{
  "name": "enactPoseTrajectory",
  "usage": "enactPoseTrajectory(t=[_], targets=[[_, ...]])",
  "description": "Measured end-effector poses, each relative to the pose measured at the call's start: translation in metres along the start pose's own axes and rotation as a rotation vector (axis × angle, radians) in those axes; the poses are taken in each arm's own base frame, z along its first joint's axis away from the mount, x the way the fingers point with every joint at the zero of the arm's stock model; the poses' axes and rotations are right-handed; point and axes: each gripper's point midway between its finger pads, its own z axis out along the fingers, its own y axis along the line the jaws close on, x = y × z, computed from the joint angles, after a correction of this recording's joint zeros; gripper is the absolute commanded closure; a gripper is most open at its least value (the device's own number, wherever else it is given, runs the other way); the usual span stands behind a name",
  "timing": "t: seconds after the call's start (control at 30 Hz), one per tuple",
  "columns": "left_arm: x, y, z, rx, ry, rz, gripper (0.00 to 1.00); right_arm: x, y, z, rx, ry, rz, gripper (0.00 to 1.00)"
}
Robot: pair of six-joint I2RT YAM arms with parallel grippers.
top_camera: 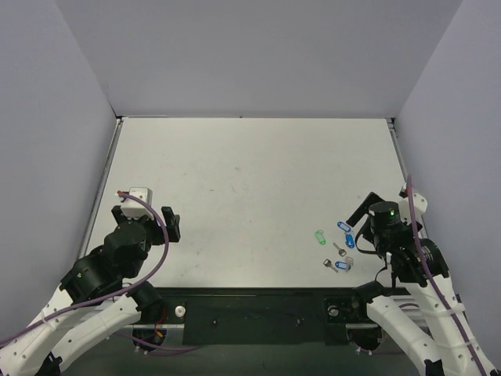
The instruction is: Remove the keys from the keyring
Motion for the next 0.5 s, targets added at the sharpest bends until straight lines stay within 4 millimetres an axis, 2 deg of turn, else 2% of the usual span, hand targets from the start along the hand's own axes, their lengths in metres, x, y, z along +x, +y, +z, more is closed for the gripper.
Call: enactPoseTrajectory(t=[0.13, 0.23, 0.5], targets=[[0.001, 0.001, 0.001, -0.005, 0.001, 0.004, 0.03, 0.021, -0.001, 0.015, 0.008, 0.050, -0.056, 0.01], [0.000, 0.002, 0.001, -0.008, 0.001, 0.005, 0.03, 0.030, 0.001, 0.019, -0.018, 0.069, -0.071, 0.01], [0.000, 0.004, 0.001, -0.021, -0.001, 0.001, 0.03, 0.028, 0.012, 0.018, -0.078, 0.061, -0.060, 0.01]])
